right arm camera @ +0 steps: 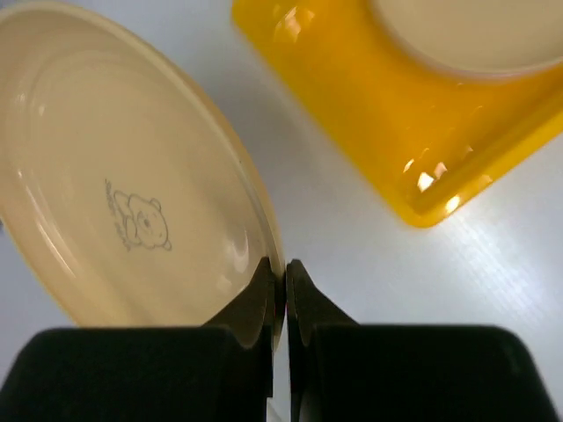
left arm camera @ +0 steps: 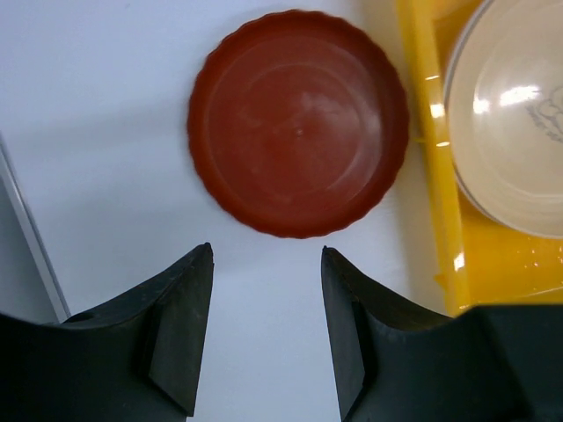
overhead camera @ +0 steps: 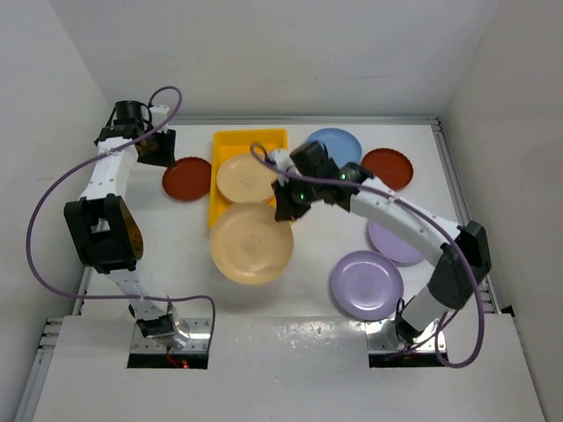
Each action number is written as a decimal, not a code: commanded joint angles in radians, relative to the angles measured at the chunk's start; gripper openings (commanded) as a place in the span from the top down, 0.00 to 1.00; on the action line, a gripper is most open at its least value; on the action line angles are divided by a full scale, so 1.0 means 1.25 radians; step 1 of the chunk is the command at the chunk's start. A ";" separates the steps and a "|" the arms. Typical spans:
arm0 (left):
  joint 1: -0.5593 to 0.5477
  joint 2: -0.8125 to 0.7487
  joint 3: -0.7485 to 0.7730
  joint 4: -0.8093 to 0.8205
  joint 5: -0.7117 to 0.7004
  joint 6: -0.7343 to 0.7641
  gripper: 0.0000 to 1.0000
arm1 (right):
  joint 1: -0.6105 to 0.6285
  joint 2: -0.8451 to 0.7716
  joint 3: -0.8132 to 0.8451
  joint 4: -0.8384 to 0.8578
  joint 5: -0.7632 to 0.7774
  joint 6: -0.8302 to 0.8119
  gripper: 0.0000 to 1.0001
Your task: Place the plates into the plastic bin on the countertop
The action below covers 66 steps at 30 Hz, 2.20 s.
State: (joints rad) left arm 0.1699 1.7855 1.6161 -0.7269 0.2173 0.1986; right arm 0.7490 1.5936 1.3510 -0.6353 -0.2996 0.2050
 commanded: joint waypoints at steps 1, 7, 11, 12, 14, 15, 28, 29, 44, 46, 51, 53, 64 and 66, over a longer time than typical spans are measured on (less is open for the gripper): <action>0.032 -0.063 -0.019 0.037 0.003 -0.052 0.45 | -0.057 0.114 0.230 -0.001 0.068 0.077 1.00; 0.040 -0.080 -0.019 0.051 -0.004 -0.045 0.45 | -0.127 0.424 0.527 -0.067 0.173 0.256 1.00; 0.040 -0.080 -0.019 0.051 -0.022 -0.037 0.45 | -0.134 0.520 0.611 0.024 0.205 0.306 1.00; 0.040 -0.080 -0.019 0.051 -0.022 -0.037 0.44 | -0.139 0.530 0.616 0.036 0.216 0.323 1.00; 0.047 -0.072 -0.019 0.051 -0.022 -0.030 0.44 | -0.143 0.555 0.603 0.088 0.227 0.345 1.00; 0.047 -0.065 -0.019 0.051 -0.022 -0.030 0.44 | -0.151 0.554 0.597 0.103 0.229 0.357 1.00; 0.047 -0.036 -0.026 0.051 0.013 -0.030 0.44 | -0.164 0.620 0.580 0.173 0.274 0.396 1.00; 0.047 -0.036 -0.026 0.051 0.013 -0.030 0.44 | -0.165 0.631 0.587 0.168 0.270 0.394 1.00; 0.047 -0.012 -0.019 0.051 0.020 -0.023 0.44 | -0.155 0.606 0.559 0.143 0.277 0.293 0.59; 0.047 -0.005 -0.012 0.051 0.020 -0.023 0.44 | -0.145 0.594 0.557 0.163 0.256 0.244 0.45; 0.047 0.002 0.005 0.051 0.027 -0.023 0.44 | -0.124 0.557 0.553 0.188 0.270 0.172 0.37; 0.047 0.003 0.013 0.051 0.027 -0.023 0.44 | -0.118 0.537 0.546 0.192 0.292 0.149 0.37; 0.047 0.017 0.028 0.051 0.027 -0.015 0.44 | -0.100 0.460 0.483 0.205 0.499 0.043 0.28; 0.047 0.017 0.028 0.051 0.027 -0.015 0.44 | -0.102 0.432 0.500 0.177 0.535 0.051 0.26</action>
State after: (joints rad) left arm 0.2188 1.8011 1.6146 -0.6807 0.2398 0.1753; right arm 0.6228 2.1986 1.9629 -0.4126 0.2810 0.3050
